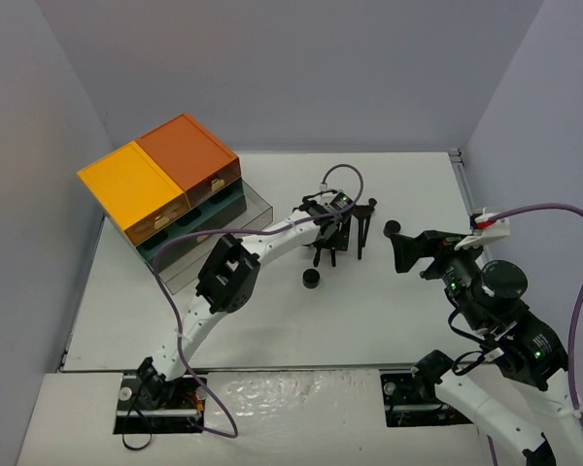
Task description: Organize the makeup
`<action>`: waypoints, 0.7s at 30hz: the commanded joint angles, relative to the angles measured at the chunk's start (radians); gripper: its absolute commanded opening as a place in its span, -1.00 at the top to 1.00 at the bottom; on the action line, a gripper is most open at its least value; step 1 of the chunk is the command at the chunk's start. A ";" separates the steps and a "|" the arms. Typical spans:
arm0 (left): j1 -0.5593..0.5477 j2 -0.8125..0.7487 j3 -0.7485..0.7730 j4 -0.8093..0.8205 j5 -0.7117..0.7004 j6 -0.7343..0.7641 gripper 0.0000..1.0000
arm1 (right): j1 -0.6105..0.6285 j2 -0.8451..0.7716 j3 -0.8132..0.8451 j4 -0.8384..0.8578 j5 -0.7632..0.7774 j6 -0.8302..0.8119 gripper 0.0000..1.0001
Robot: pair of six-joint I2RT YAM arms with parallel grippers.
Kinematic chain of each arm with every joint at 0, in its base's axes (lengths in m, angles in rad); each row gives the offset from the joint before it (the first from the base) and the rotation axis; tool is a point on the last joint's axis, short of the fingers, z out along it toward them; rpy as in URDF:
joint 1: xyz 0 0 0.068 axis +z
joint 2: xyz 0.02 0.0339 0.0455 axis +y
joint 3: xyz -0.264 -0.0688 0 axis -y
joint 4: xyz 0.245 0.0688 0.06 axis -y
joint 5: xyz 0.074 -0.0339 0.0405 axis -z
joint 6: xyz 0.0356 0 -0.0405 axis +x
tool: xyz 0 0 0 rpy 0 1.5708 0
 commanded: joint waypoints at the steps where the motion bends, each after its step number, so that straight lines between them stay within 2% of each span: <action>1: -0.023 -0.036 0.055 0.024 -0.015 0.017 -0.35 | 0.000 0.042 0.000 0.051 0.039 0.007 -0.99; 5: -0.039 -0.032 0.014 0.018 -0.029 0.005 -0.02 | 0.000 0.062 -0.001 0.051 0.039 0.004 -1.00; 6: -0.039 -0.038 -0.003 0.021 -0.031 0.002 0.12 | 0.000 0.063 -0.002 0.051 0.041 0.001 -1.00; 9: -0.039 -0.073 -0.067 0.035 -0.041 0.000 0.30 | 0.000 0.062 -0.004 0.053 0.049 -0.005 -1.00; 13: -0.039 -0.143 -0.138 0.085 -0.031 0.024 0.47 | 0.000 0.060 -0.010 0.051 0.048 -0.013 -1.00; 18: -0.045 -0.222 -0.140 0.125 -0.002 0.085 0.54 | 0.000 0.067 -0.010 0.053 0.046 -0.016 -1.00; 21: -0.049 -0.280 -0.133 0.145 0.014 0.126 0.74 | 0.000 0.069 -0.009 0.053 0.045 -0.017 -1.00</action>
